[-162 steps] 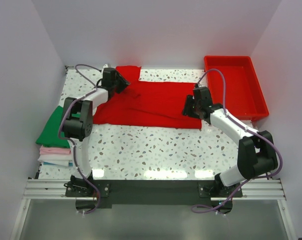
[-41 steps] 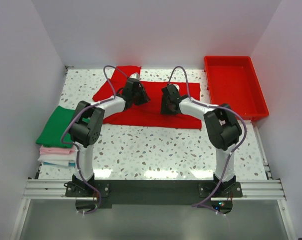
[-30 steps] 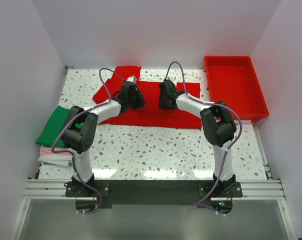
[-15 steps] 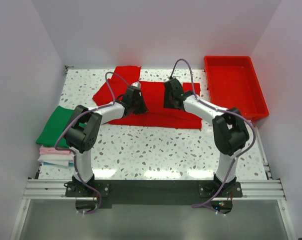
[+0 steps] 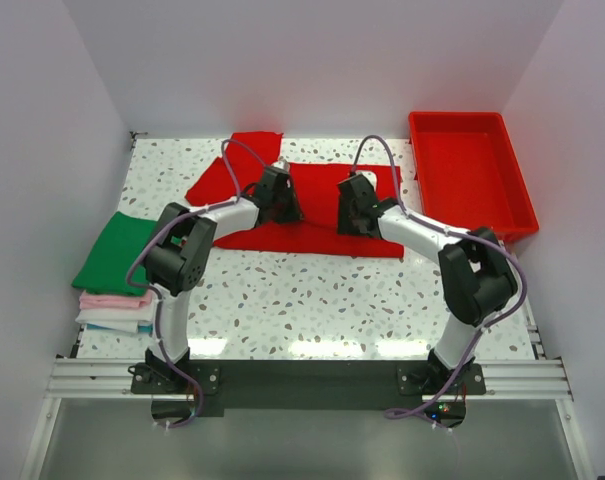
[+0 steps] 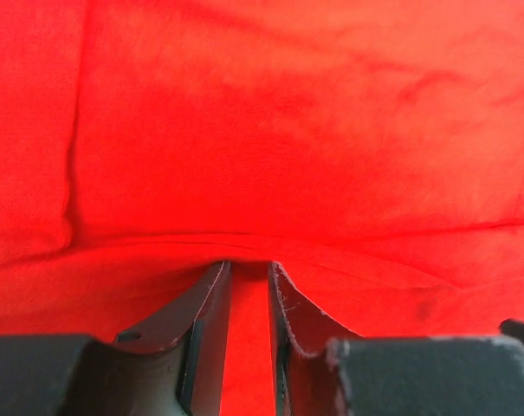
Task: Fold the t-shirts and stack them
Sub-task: Fold the tshirt
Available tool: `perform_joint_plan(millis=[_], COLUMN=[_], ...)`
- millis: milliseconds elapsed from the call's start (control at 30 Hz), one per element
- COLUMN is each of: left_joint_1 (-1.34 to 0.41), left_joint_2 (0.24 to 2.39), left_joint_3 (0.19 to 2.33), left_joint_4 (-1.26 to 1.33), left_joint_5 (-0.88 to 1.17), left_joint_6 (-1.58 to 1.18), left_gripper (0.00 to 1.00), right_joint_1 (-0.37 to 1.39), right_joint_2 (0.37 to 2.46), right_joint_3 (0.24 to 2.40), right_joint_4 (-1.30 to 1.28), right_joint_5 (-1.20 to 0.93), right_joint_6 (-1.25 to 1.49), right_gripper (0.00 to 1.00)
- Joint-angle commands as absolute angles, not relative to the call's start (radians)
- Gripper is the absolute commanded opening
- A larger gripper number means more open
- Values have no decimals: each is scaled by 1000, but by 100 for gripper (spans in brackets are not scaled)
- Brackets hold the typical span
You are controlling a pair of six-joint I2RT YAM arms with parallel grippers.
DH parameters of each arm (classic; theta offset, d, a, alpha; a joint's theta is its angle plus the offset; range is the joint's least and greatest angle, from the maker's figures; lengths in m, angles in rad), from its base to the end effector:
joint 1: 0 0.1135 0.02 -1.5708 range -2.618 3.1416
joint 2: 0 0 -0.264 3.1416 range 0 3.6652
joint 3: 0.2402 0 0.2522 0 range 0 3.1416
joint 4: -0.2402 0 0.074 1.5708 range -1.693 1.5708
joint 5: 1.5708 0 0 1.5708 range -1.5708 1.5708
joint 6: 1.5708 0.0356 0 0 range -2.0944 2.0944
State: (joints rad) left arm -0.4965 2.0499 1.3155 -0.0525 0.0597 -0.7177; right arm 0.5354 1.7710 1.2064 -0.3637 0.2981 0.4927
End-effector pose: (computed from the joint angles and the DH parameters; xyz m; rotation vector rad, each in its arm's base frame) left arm 0.3868 -0.2120 0.1506 -0.2408 2.4431 -0.6390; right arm 0.3290 0.1830 0.2054 0.0699 2.4429 0.0802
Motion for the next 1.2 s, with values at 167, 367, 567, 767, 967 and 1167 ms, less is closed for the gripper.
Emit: perform_joint_plan(millis=[167,367,567,767,967,1167], left_joint_1=[-497,-488,-469,-459,-451,-446], left_joint_2=[2106,2138,2148,2158,2180,2181], left_joint_3=[1447,1486,1496,1520,1545,1552], left_joint_4=[-63,-67,-55,-57,-60,-63], left_joint_5=[57,64,78,92,104,110], left_joint_6=[-690,-687,-693,-695,-698,-698], left_gripper=[29,29,29,29,29,29], right_joint_1=[532,522,468,391,365,336], right_joint_2=[1701,1729,1790,1853,1894,1925], right_joint_3=[1158,1169,1207,1264,1302,1357], right_joint_4=[-328,-334,-339,-347,-359,-390], right_joint_5=[344,360,350,304,330,351], right_joint_6=[477,472,457,453,434,423], right_gripper=[54,55,55,54,54,55])
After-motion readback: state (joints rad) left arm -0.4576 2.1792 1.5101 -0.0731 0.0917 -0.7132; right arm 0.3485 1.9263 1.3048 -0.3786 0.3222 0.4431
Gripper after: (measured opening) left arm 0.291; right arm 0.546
